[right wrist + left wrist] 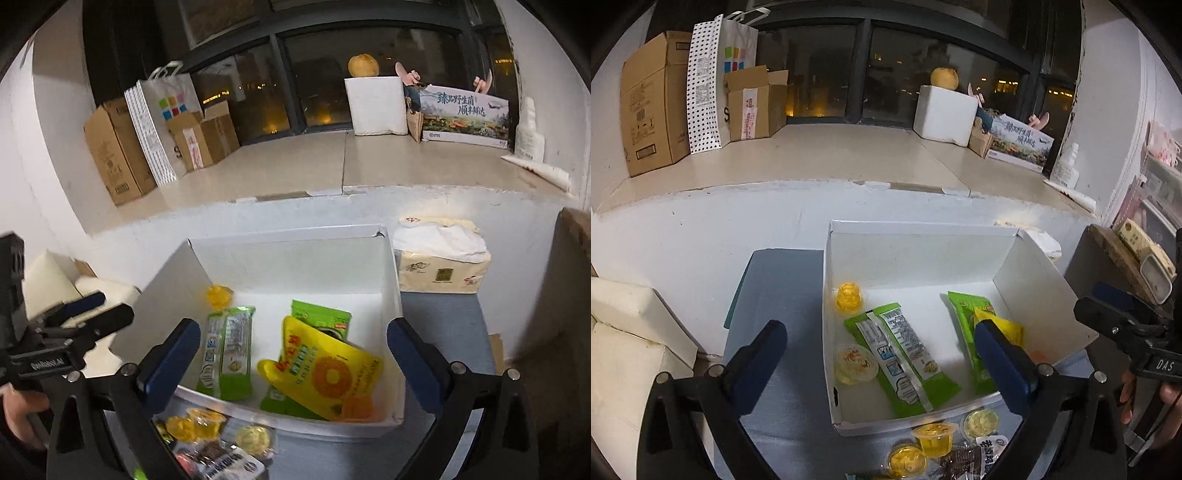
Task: Organize snacks
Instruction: 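Grasp a clear yellow jelly cup with right tool while left tool grasps green snack bag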
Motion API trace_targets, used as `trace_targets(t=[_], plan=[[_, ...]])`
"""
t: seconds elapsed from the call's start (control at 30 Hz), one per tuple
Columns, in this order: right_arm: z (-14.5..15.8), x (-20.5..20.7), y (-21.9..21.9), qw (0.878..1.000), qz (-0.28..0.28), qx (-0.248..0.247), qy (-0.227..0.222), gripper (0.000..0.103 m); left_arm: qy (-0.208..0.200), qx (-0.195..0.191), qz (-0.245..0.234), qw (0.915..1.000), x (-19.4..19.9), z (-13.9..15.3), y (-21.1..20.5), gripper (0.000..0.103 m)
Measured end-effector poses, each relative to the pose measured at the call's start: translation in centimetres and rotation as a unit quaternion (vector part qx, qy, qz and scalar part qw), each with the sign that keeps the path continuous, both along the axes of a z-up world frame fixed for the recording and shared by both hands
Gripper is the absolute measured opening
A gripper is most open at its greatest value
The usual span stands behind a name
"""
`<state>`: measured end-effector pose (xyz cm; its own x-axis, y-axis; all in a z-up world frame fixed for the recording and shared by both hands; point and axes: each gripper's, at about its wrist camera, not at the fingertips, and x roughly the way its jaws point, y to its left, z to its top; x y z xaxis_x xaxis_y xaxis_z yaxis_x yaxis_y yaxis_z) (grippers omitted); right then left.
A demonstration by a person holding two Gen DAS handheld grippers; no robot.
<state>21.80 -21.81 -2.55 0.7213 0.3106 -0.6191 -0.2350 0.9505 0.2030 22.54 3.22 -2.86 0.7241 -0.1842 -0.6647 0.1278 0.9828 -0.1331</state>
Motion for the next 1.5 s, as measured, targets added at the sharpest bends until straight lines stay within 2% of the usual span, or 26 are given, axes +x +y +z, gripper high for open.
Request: trace_targets(t=[0.23, 0.37, 0.53, 0.7, 0.93, 1.2, 1.23, 1.27, 1.33, 1.37, 1.43, 1.47, 1.5], plan=[[0.4, -1.4, 0.1, 1.0, 0.004, 0.005, -0.01, 0.103, -0.011, 0.013, -0.006, 0.9998, -1.5, 1.0, -0.5, 0.103], [0.4, -4.2, 0.2, 0.999, 0.022, 0.019, -0.021, 0.103, -0.023, 0.007, -0.01, 0.9997, -4.1, 1.4, -0.4, 0.103], [-1.3, -8.9, 0.5, 0.998, 0.048, 0.04, -0.013, 0.103, -0.015, -0.008, -0.005, 0.9999, -8.9, -0.6, 0.0, 0.103], [-4.5, -11.7, 1.3, 0.999, 0.044, 0.011, 0.004, 0.103, 0.001, -0.013, 0.013, 0.9998, -13.2, -3.2, 0.8, 0.103], [-8.4, -10.9, 2.2, 0.998, 0.039, 0.013, 0.046, 0.103, 0.018, -0.022, 0.019, 0.9994, -17.4, -6.0, 1.1, 0.103], [-11.0, -5.8, 4.7, 0.995, 0.037, 0.002, 0.088, 0.102, 0.029, -0.016, 0.014, 0.9993, -17.9, -7.2, 0.4, 0.103], [-11.2, -5.4, 4.9, 0.995, 0.036, 0.001, 0.089, 0.101, 0.029, -0.013, 0.012, 0.9994, -18.0, -7.2, 0.3, 0.103], [-11.4, -4.9, 5.3, 0.995, 0.035, -0.005, 0.091, 0.095, 0.029, -0.012, 0.011, 0.9995, -18.0, -7.2, 0.3, 0.103], [-11.8, -3.9, 6.0, 0.994, 0.03, -0.02, 0.099, 0.076, 0.028, -0.011, 0.011, 0.9995, -18.0, -7.1, 0.3, 0.103], [-12.0, -3.5, 6.3, 0.993, 0.032, -0.024, 0.108, 0.062, 0.028, -0.011, 0.011, 0.9995, -18.0, -7.1, 0.3, 0.103], [-12.5, -3.2, 6.6, 0.992, 0.034, -0.031, 0.118, 0.052, 0.025, -0.01, 0.013, 0.9995, -18.0, -7.0, 0.4, 0.103], [-12.6, -3.2, 6.7, 0.992, 0.039, -0.033, 0.119, 0.04, 0.026, -0.011, 0.014, 0.9995, -17.9, -6.9, 0.6, 0.103], [-12.7, -3.3, 6.8, 0.992, 0.04, -0.039, 0.113, 0.036, 0.026, -0.012, 0.015, 0.9995, -17.9, -6.9, 0.7, 0.103]])
